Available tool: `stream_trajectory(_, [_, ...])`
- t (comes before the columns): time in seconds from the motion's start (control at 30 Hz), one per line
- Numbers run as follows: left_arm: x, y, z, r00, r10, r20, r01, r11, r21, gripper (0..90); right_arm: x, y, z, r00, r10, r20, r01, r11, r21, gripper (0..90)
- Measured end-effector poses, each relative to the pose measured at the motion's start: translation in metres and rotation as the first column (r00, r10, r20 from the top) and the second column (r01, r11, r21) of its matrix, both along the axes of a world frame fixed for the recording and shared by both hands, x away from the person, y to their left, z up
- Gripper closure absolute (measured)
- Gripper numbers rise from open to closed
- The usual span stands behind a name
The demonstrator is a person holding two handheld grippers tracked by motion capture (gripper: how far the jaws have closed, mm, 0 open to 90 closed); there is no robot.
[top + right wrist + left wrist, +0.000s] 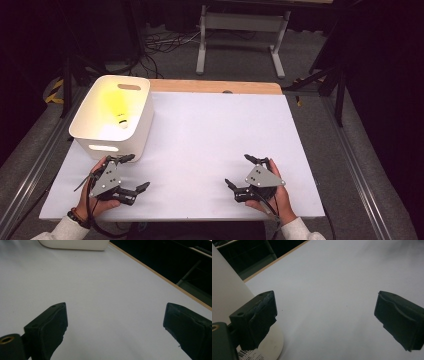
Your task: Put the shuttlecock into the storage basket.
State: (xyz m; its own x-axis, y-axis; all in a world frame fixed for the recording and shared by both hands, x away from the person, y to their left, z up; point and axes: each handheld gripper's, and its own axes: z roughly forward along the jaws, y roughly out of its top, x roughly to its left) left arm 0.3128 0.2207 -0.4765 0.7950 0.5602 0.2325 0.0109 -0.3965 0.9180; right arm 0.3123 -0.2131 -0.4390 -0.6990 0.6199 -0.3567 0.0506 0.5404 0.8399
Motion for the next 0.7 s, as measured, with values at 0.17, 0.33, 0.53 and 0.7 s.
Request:
stream_trajectory(0.17, [-0.0001, -0.0008, -0.0002, 1.0000, 0.002, 0.003, -0.002, 1.0000, 0.008, 5.3, -0.0003, -0.0003, -0.0002, 1.0000, 0.003, 0.003, -0.003, 1.0000, -0.002, 6.4])
stream_trajectory(0.33, [0.0014, -0.0005, -0.0008, 1.0000, 0.002, -0.002, -0.002, 1.0000, 0.008, 5.3, 0.0009, -0.0005, -0.0010, 1.0000, 0.003, 0.001, -0.003, 1.0000, -0.005, 6.5])
stream_trajectory(0.53, [0.0038, -0.0019, -0.0027, 1.0000, 0.002, 0.005, -0.002, 0.9992, 0.039, 5.8, 0.0011, -0.0010, -0.0023, 1.0000, -0.002, -0.006, 0.001, 1.0000, -0.007, 6.6])
stream_trajectory(0.7, [0.0040, -0.0019, -0.0032, 1.0000, 0.010, -0.002, -0.009, 0.9994, 0.033, 5.9, 0.0032, -0.0026, -0.0026, 0.9999, -0.006, -0.010, 0.006, 1.0000, 0.001, 6.6])
